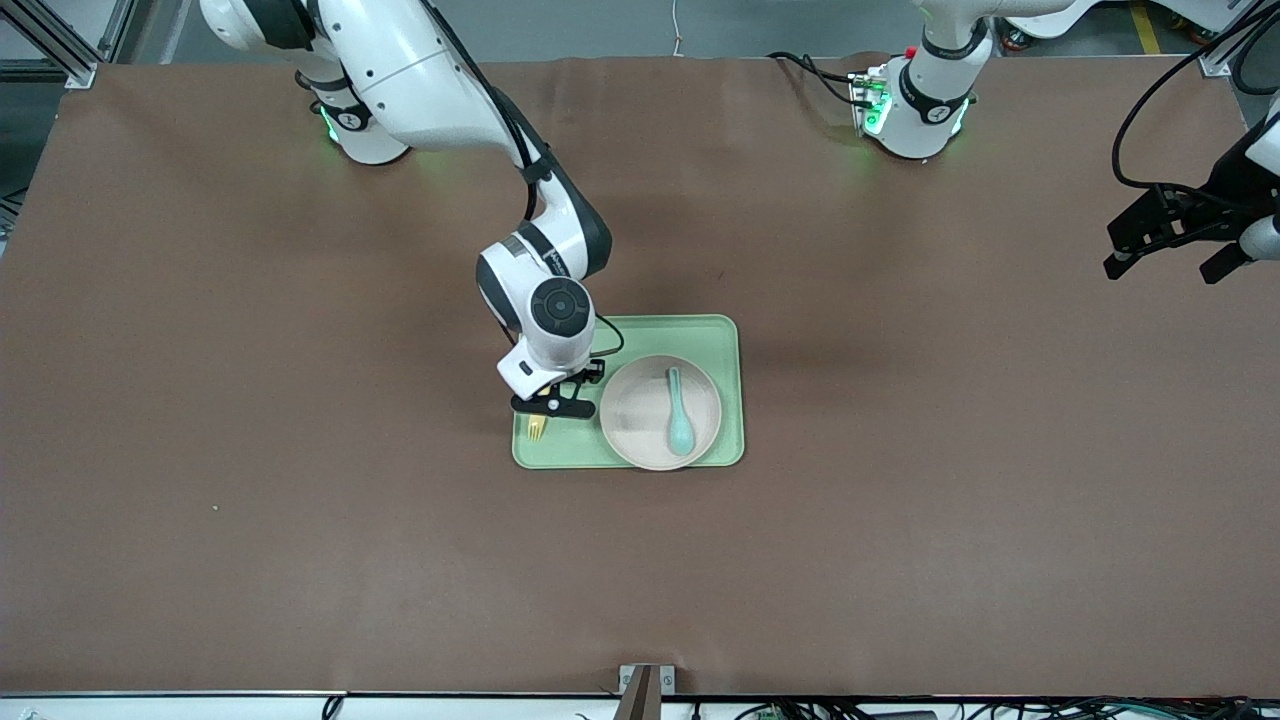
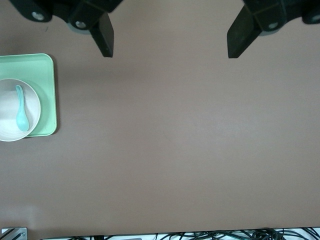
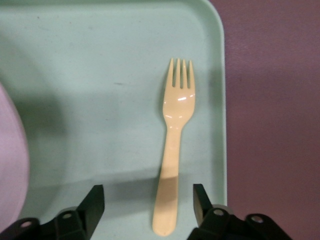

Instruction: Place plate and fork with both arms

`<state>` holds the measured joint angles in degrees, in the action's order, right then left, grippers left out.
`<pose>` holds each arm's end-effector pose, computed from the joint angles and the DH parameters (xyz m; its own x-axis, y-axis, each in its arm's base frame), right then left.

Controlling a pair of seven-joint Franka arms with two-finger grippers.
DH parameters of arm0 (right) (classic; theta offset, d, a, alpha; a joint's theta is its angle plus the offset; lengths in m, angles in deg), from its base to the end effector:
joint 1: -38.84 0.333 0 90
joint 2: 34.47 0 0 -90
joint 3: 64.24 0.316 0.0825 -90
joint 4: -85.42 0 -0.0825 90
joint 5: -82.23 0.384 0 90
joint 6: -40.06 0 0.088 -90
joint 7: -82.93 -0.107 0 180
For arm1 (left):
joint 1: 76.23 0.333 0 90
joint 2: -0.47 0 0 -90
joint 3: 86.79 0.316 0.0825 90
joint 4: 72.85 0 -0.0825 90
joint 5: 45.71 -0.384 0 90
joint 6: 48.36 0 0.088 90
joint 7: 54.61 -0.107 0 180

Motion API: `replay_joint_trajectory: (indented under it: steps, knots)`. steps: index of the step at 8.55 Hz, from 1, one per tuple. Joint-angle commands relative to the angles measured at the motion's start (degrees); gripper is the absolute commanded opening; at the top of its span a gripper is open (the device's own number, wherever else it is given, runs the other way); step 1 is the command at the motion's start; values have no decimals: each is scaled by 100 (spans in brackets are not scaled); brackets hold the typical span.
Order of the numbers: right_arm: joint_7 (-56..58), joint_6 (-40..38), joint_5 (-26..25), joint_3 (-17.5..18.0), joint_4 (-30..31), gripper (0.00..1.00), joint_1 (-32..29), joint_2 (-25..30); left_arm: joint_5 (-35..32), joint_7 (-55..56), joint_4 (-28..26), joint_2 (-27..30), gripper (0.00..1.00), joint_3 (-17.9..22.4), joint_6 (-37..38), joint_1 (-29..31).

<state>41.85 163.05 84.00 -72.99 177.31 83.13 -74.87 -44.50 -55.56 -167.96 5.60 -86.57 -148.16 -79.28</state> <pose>0.5436 0.4046 0.2074 0.9935 -0.0922 -0.0661 -0.0808 -0.9841 0.1580 0.5421 -0.0286 0.6473 0.9834 -0.0616 0.1708 -0.0657 -0.9977 0.0186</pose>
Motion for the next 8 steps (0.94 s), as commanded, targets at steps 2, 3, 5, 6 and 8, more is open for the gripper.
replay_joint_trajectory:
  steps: [2,3,5,6,8]
  knots:
    - [21,-363,7,84,145,99,-445,935,-95,42,437,-299,100,-22,145,-46]
    - [30,-442,59,93,207,97,-656,1303,-103,7,553,-415,100,-30,145,-55]
    - [1260,-1551,628,84,207,96,-1550,2268,-121,-46,510,-372,100,-197,259,-38]
    - [1800,-2289,640,76,199,97,-1973,2813,-112,-55,519,-372,100,-197,260,-20]
    - [2812,-3303,596,49,216,99,-2851,3693,-95,42,537,-372,100,-197,260,6]
